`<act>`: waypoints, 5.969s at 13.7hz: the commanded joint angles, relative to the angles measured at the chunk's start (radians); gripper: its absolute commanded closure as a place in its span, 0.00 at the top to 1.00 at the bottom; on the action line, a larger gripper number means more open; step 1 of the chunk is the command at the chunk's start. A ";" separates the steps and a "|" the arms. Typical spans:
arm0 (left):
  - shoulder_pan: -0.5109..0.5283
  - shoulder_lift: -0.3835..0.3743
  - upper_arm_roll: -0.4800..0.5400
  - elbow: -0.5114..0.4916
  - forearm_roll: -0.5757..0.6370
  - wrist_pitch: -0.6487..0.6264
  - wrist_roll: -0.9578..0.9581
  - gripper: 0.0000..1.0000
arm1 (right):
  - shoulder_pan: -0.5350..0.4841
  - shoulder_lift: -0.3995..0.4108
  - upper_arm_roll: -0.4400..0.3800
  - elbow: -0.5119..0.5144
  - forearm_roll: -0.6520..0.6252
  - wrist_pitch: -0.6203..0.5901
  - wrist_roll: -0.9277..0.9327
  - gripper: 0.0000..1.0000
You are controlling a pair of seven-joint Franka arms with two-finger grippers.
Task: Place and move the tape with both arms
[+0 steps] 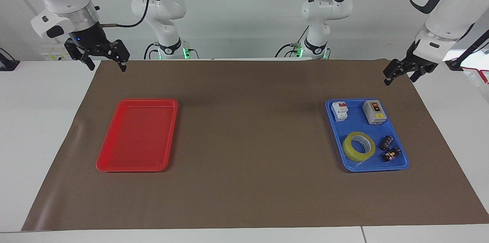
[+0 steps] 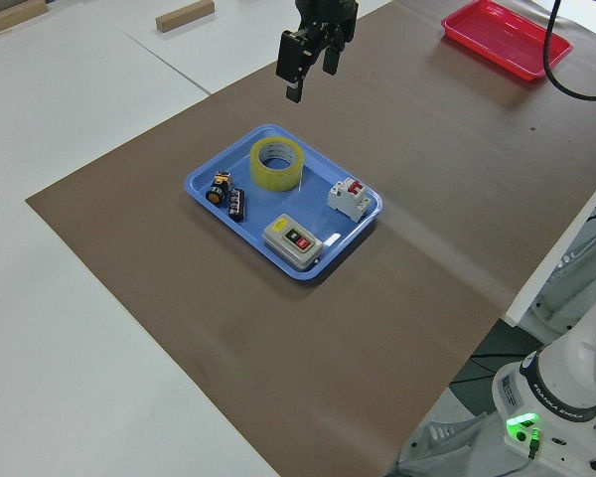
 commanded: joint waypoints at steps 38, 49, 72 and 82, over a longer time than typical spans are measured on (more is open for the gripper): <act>-0.082 0.245 -0.008 -0.087 0.017 0.405 -0.169 0.00 | -0.017 -0.013 0.005 -0.023 0.017 0.006 -0.028 1.00; -0.588 0.301 -0.010 -0.103 0.101 0.461 -0.943 0.00 | -0.021 -0.013 0.005 -0.026 0.017 0.004 -0.028 1.00; -0.610 0.190 -0.016 -0.224 0.175 0.513 -0.950 1.00 | -0.023 -0.015 0.005 -0.031 0.017 0.004 -0.028 1.00; -0.248 0.038 -0.011 -0.162 0.064 0.266 -0.370 1.00 | 0.310 0.118 0.018 -0.080 0.012 0.210 0.237 1.00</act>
